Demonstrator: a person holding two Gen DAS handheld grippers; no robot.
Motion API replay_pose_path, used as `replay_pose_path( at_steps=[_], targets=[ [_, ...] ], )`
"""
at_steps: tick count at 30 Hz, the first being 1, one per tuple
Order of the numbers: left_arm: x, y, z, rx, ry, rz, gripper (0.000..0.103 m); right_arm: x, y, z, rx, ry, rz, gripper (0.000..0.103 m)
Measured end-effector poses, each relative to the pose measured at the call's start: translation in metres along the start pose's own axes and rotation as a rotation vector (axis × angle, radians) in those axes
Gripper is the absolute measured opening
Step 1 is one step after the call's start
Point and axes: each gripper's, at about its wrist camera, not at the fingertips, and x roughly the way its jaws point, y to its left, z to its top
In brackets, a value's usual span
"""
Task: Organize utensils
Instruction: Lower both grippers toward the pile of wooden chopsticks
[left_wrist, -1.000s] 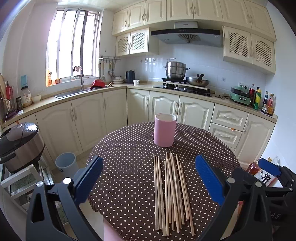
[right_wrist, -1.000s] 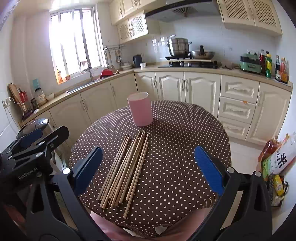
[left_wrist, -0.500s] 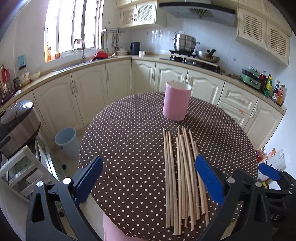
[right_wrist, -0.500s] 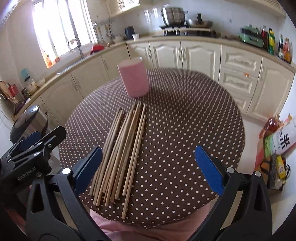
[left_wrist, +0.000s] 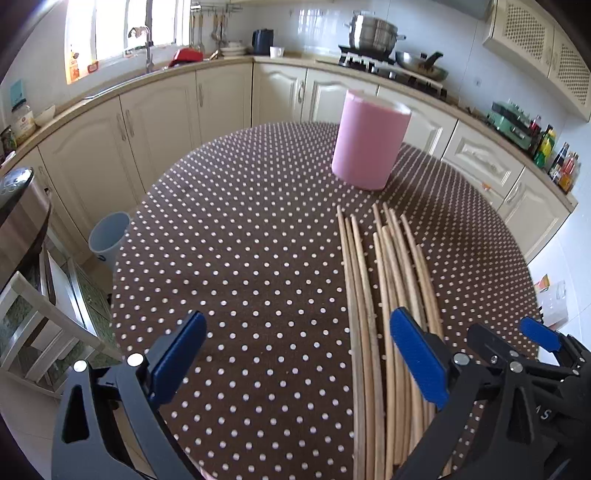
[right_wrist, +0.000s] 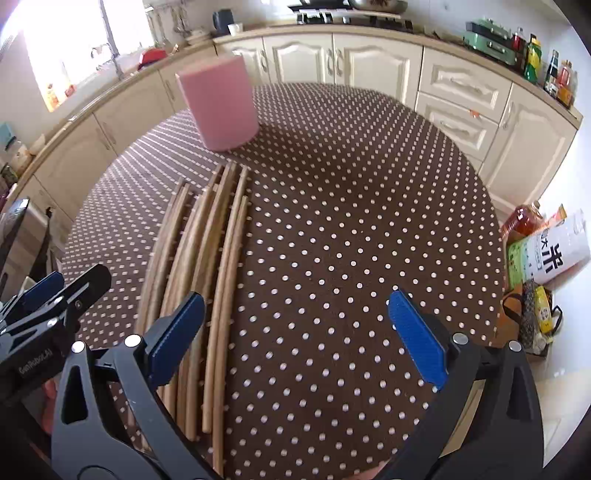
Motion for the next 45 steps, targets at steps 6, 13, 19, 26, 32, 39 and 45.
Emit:
replay_pose_path(
  at_steps=[6, 13, 19, 26, 32, 39, 45],
  targets=[
    [0.027, 0.003, 0.002, 0.008, 0.056, 0.010, 0.098, 0.022, 0.000, 0.004, -0.008, 0.045, -0.025, 0.097],
    [0.046, 0.007, 0.003, -0.002, 0.099, 0.014, 0.098, 0.037, 0.005, 0.010, -0.022, 0.066, -0.052, 0.097],
    [0.053, 0.009, 0.004, 0.004, 0.089, 0.043, 0.098, 0.042, 0.015, 0.011, -0.039, 0.066, -0.064, 0.097],
    [0.057, 0.007, 0.010, 0.016, 0.087, 0.046, 0.098, 0.049, 0.019, 0.017, -0.044, 0.076, -0.130, 0.097],
    [0.070, 0.003, 0.026, 0.044, 0.104, 0.022, 0.098, 0.057, 0.019, 0.025, -0.047, 0.063, -0.130, 0.097],
    [0.086, -0.004, 0.047, 0.063, 0.124, 0.019, 0.098, 0.062, 0.021, 0.039, -0.099, 0.046, -0.099, 0.086],
    [0.102, -0.021, 0.060, 0.111, 0.119, 0.067, 0.098, 0.055, 0.033, 0.034, -0.172, 0.031, -0.030, 0.048]
  ],
)
